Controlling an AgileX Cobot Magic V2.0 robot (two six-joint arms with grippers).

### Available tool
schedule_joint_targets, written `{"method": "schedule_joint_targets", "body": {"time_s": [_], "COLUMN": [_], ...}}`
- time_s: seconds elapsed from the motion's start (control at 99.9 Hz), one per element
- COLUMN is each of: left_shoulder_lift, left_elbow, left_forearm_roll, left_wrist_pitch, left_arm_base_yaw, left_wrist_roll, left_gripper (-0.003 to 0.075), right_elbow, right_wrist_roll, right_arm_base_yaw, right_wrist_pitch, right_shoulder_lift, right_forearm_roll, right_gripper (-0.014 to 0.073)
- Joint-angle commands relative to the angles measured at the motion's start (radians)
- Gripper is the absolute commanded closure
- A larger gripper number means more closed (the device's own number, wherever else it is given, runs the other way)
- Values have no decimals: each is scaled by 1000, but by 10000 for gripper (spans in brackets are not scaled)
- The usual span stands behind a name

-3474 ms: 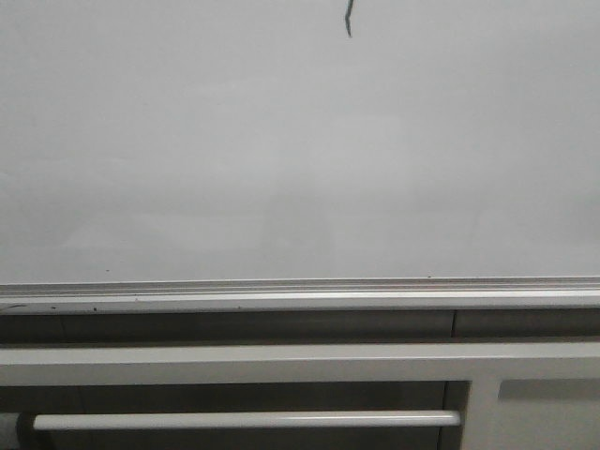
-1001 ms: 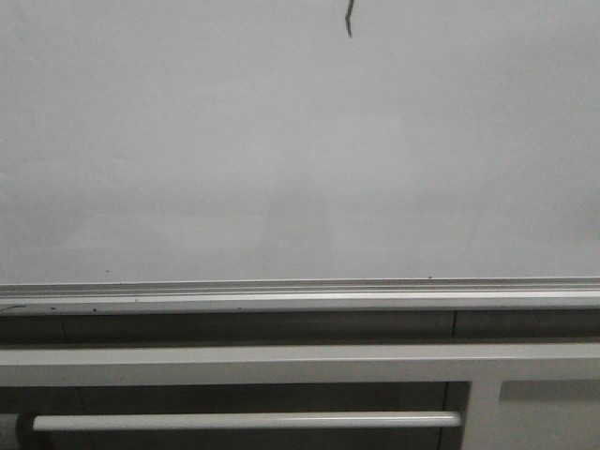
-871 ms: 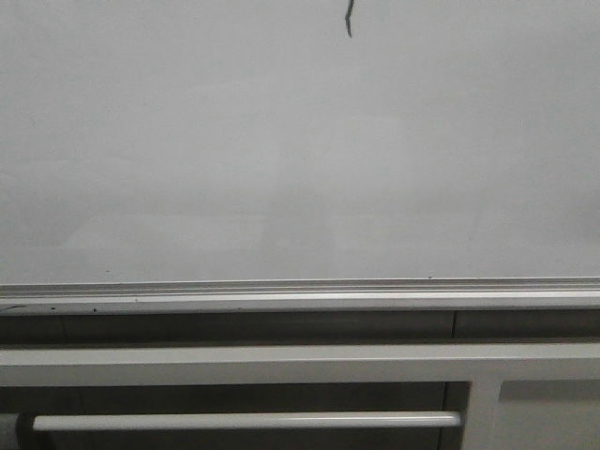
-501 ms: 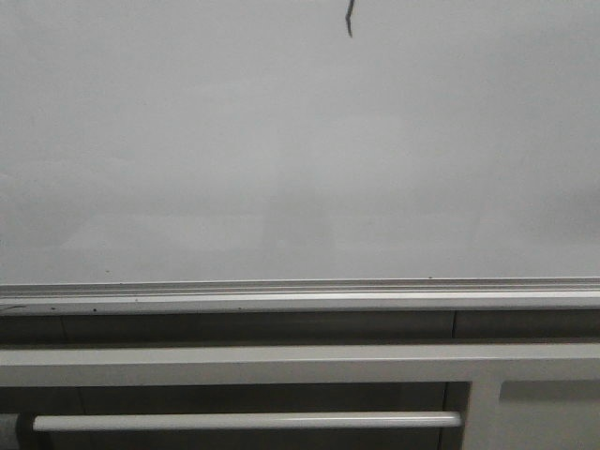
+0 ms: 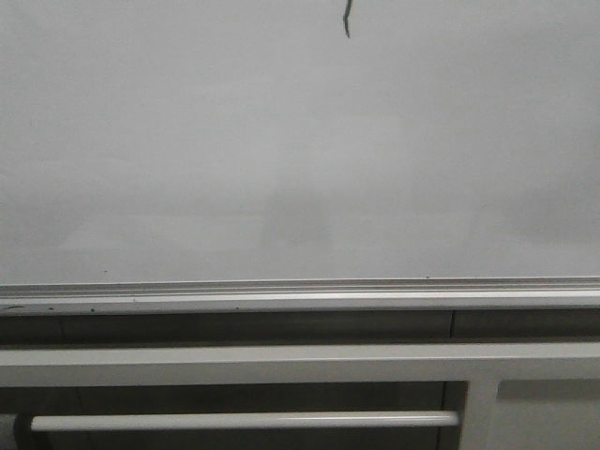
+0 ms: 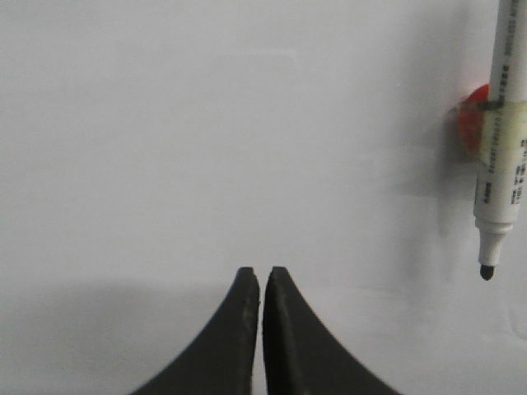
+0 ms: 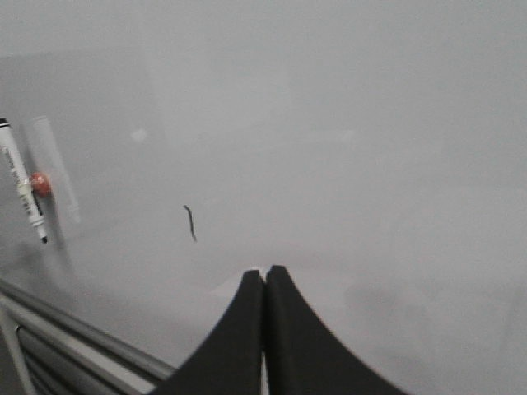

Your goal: Write number 1 on whiteboard

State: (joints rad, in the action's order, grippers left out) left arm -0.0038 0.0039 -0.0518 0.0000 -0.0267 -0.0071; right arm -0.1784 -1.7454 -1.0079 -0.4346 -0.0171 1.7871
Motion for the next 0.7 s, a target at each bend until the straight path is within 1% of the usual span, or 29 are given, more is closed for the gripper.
{"method": "schedule_joint_targets", "body": {"time_s": [0.0,0.01,0.04,0.05,0.06,0.07,0.08,0.11,0.17,0.23,0.31,0.421,0.451,0.521,0.611,0.691], "left_shoulder_lift": [-22,-22,-22,-22,-22,-22,-22,-22,-22,-22,-22,-22,-22,-22,-22,-22], "left_elbow": [39,39,39,39,39,39,39,39,39,39,39,39,39,39,39,39], "left_forearm_roll": [-3,-3,-3,-3,-3,-3,-3,-3,-3,-3,-3,-3,-3,-3,-3,-3], "left_wrist_pitch": [-76,-76,-76,-76,-76,-76,-76,-76,-76,-76,-76,-76,-76,-76,-76,-76], "left_arm_base_yaw": [4,4,4,4,4,4,4,4,4,4,4,4,4,4,4,4], "left_wrist_roll": [-11,-11,-11,-11,-11,-11,-11,-11,-11,-11,-11,-11,-11,-11,-11,-11], "left_gripper": [741,741,741,741,741,741,741,741,741,741,741,741,741,741,741,741], "right_elbow": [-7,-4,10,17,21,28,32,47,77,101,127,132,132,133,154,195], "right_wrist_roll": [210,263,376,406,463,491,544,641,812,925,1096,1295,1366,1474,1516,1559], "right_arm_base_yaw": [32,35,47,53,56,62,66,81,125,183,314,524,569,658,729,754], "right_wrist_pitch": [15,15,18,18,18,18,18,18,32,70,158,341,382,449,457,423], "right_shoulder_lift": [-52,-60,-75,-79,-87,-91,-98,-111,-129,-141,-141,-138,-132,-111,-63,-12], "right_forearm_roll": [-263,-293,-453,-484,-515,-575,-604,-731,-871,-983,-1120,-1352,-1413,-1539,-1630,-1685], "right_gripper": [658,658,658,658,658,658,658,658,658,658,658,658,658,658,658,658]}}
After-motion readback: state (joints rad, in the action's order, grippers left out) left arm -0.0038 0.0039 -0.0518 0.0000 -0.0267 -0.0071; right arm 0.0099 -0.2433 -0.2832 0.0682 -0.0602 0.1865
